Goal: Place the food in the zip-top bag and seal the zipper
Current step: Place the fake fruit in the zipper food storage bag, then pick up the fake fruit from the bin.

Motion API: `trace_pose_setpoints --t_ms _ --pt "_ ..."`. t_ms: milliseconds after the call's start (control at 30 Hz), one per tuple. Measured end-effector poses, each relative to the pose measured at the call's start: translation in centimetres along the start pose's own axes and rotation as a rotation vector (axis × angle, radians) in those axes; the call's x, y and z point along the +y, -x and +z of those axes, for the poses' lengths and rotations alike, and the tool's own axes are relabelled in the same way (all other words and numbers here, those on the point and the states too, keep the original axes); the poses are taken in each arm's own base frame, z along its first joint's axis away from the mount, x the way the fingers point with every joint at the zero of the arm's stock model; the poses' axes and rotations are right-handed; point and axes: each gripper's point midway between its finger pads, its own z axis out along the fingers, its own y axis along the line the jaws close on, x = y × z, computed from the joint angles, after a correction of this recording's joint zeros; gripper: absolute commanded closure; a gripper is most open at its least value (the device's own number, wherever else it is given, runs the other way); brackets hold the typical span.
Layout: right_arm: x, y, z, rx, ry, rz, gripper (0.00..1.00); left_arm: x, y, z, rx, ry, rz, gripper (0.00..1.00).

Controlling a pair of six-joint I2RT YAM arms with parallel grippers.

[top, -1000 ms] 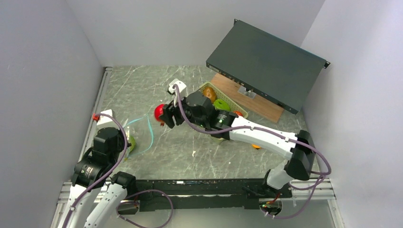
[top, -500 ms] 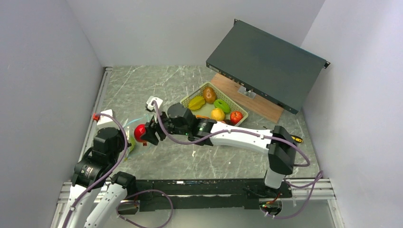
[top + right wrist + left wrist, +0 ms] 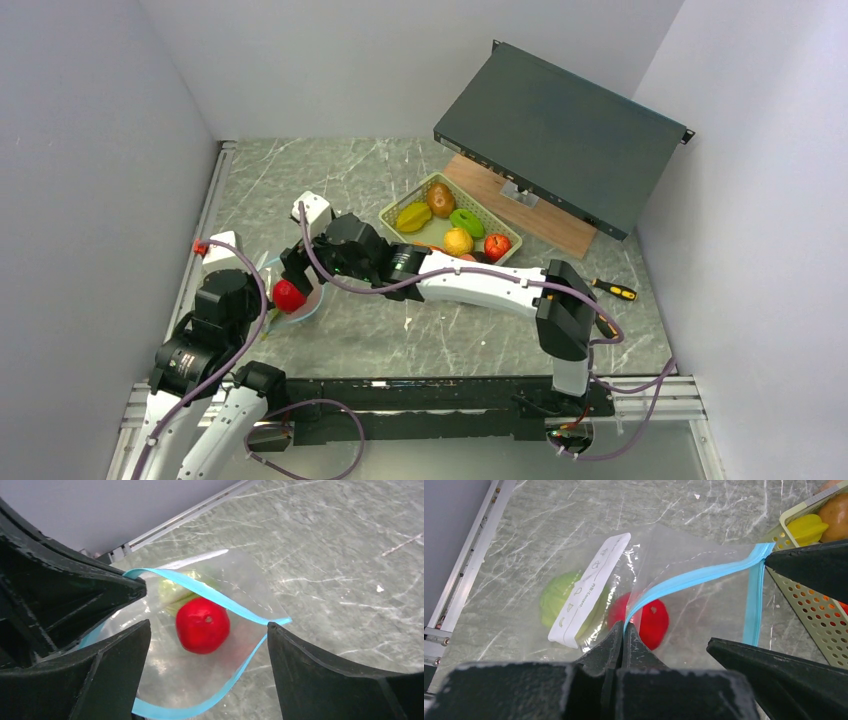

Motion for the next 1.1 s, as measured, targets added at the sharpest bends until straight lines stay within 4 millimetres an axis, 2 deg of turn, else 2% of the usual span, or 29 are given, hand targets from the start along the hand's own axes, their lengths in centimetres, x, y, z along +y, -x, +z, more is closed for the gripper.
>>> trace_pose_setpoints --t_ms 133,267,400,533,667,767,900,933,1000,1100 --pt "-0.6 -0.3 -0.2 0.006 -0.03 -0.003 0.13 0.0 0.0 0.0 0.0 0.0 0.0 1.0" --pt "-1.5 -0.6 -1.3 0.021 -0.073 -0.016 0.15 0.0 0.0 0.0 0.0 0.0 0.002 1.0" --pt "-2.9 0.4 -3.7 0.007 -0.127 -0.031 0.18 0.0 0.0 0.0 0.002 0.0 0.005 1.0" --pt "-5.6 2.4 -7.2 -0.045 -0.213 -0.025 0.2 0.0 0.0 0.0 0.002 0.0 0.005 1.0" --pt "-9.8 2.8 -10.6 -0.076 -0.318 0.016 0.24 0.0 0.0 0.0 0.002 0.0 0.005 1.0" --pt "-14.7 1.8 -12.4 -0.066 -0.432 0.08 0.25 0.0 0.0 0.0 0.002 -0.002 0.007 1.0" --pt "-20.6 -1.1 -13.9 0.004 -0.601 0.177 0.24 -0.1 -0.1 0.0 0.004 -0.006 0.008 1.0" --pt "-21.7 -1.9 -14.0 0.024 -0.641 0.21 0.21 -0.1 -0.1 0.0 0.005 -0.006 0.008 1.0" --pt "-23.8 -3.7 -14.0 0.063 -0.717 0.299 0.19 -0.1 -0.1 0.0 0.005 -0.007 0.008 1.0" --pt "-25.6 -6.2 -13.1 0.087 -0.789 0.426 0.17 -0.1 -0.1 0.0 0.006 -0.008 0.008 1.0"
